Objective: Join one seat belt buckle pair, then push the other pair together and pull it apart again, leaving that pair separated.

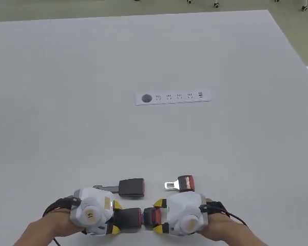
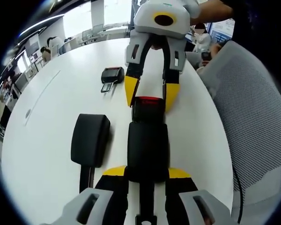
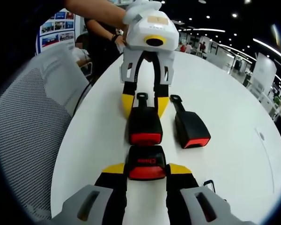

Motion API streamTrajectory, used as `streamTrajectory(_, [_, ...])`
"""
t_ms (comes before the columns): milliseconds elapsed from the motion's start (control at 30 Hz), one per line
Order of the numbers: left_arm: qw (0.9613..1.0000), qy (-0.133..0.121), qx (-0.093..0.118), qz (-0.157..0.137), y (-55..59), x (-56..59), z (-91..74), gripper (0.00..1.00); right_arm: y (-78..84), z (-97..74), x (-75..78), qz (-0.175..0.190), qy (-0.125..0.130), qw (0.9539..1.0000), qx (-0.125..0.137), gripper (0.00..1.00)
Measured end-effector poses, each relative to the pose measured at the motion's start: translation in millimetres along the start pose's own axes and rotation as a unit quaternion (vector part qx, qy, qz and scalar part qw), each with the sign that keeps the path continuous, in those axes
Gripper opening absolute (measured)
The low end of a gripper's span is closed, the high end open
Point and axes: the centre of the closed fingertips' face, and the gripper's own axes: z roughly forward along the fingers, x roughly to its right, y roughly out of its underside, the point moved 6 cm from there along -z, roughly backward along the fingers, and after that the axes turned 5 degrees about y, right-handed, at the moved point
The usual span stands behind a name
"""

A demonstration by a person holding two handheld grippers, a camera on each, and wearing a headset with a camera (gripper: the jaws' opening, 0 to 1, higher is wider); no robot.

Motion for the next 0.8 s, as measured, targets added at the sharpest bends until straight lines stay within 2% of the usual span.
streamTrajectory(200, [0.9999, 0.009, 0.005, 0.013, 0.7, 0.9, -0.8, 0.30, 5.6, 0.6, 1.8, -0.011, -0.005, 0.9999, 0.003, 0.27])
streamTrajectory(300, [0.9999, 0.004, -0.004, 0.015, -1.9, 1.0, 1.1, 0.30, 6.0, 2.7, 3.7, -0.007, -0.009, 0.9999, -0.002, 0.27])
streamTrajectory(367, [0.9996, 0.001, -0.020, 0.020, -3.8, 1.6, 1.6, 0.30, 6.2, 3.9, 3.5, -0.004, -0.008, 0.9999, -0.009, 0.27])
streamTrajectory(467, [0.9997, 0.001, -0.008, 0.022, -0.1, 2.3, 0.0, 0.30, 6.6, -0.1, 4.6, -0.006, -0.009, 0.9999, -0.002, 0.27])
streamTrajectory(533, [0.9999, -0.001, -0.002, 0.013, 1.5, 1.5, 0.1, 0.30, 6.7, 1.0, 4.5, -0.001, -0.007, 1.0000, -0.001, 0.27])
streamTrajectory(667, [0.9998, 0.002, -0.007, 0.019, -0.5, 1.5, 1.0, 0.31, 4.0, 0.0, 4.2, 0.002, -0.008, 0.9999, -0.006, 0.28])
streamTrajectory(733, [0.9997, 0.002, -0.009, 0.023, -2.8, 3.2, 2.3, 0.32, 2.4, -1.6, 3.6, -0.005, -0.007, 0.9999, -0.009, 0.29])
streamTrajectory(767, [0.9993, 0.000, -0.013, 0.034, -2.6, 2.6, 2.1, 0.32, 2.1, -3.0, 2.8, -0.021, -0.007, 0.9997, -0.010, 0.30])
streamTrajectory(800, [0.9995, -0.001, -0.013, 0.030, -2.3, 2.4, 1.7, 0.32, 1.9, -3.3, 2.9, -0.027, -0.008, 0.9995, -0.011, 0.30])
